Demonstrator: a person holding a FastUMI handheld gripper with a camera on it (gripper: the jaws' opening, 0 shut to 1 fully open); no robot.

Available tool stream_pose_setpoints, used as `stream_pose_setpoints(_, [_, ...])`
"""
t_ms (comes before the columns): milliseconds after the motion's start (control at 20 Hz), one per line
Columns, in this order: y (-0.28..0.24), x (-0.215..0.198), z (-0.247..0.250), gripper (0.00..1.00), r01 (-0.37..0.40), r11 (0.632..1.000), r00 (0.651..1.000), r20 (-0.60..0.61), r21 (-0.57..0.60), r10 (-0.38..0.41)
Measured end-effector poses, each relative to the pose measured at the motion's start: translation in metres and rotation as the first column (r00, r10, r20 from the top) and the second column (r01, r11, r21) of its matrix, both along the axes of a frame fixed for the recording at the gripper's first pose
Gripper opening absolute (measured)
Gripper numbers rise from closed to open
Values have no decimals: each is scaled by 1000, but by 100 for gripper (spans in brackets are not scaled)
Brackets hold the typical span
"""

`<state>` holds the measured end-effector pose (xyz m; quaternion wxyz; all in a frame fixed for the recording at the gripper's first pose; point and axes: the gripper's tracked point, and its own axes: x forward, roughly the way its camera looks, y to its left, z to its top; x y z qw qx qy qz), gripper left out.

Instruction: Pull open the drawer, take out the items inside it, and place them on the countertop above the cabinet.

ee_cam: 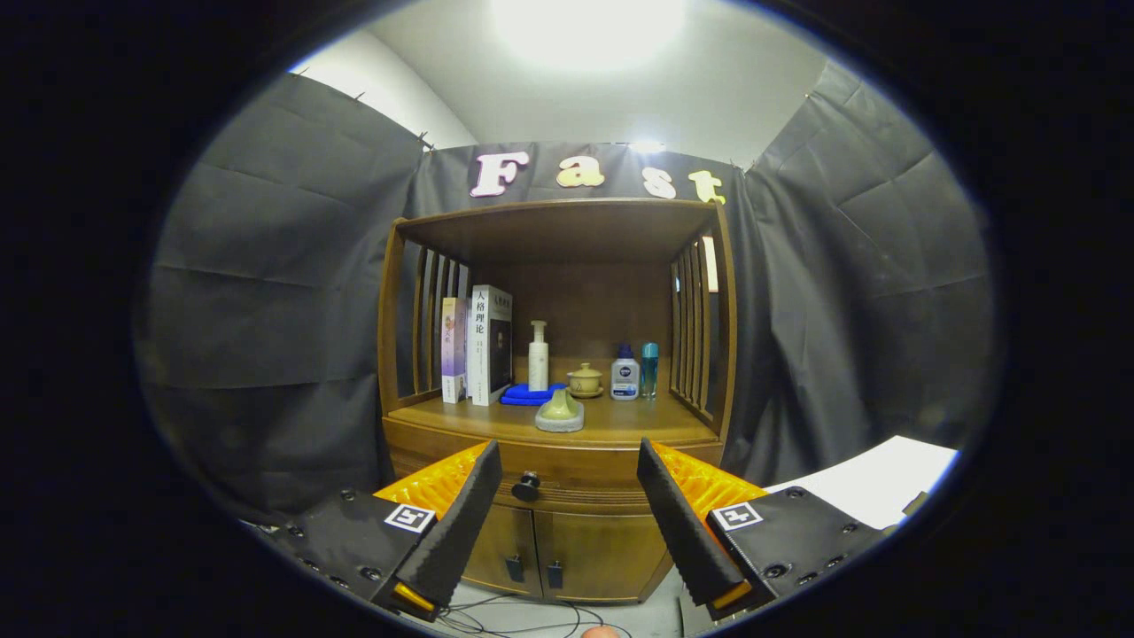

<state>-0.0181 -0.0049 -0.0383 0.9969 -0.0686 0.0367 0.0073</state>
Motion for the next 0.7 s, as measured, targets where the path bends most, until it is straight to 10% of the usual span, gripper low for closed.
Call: stream_pose_setpoints(700, [4, 0, 1, 98, -21, 999, 1000, -8, 42, 22])
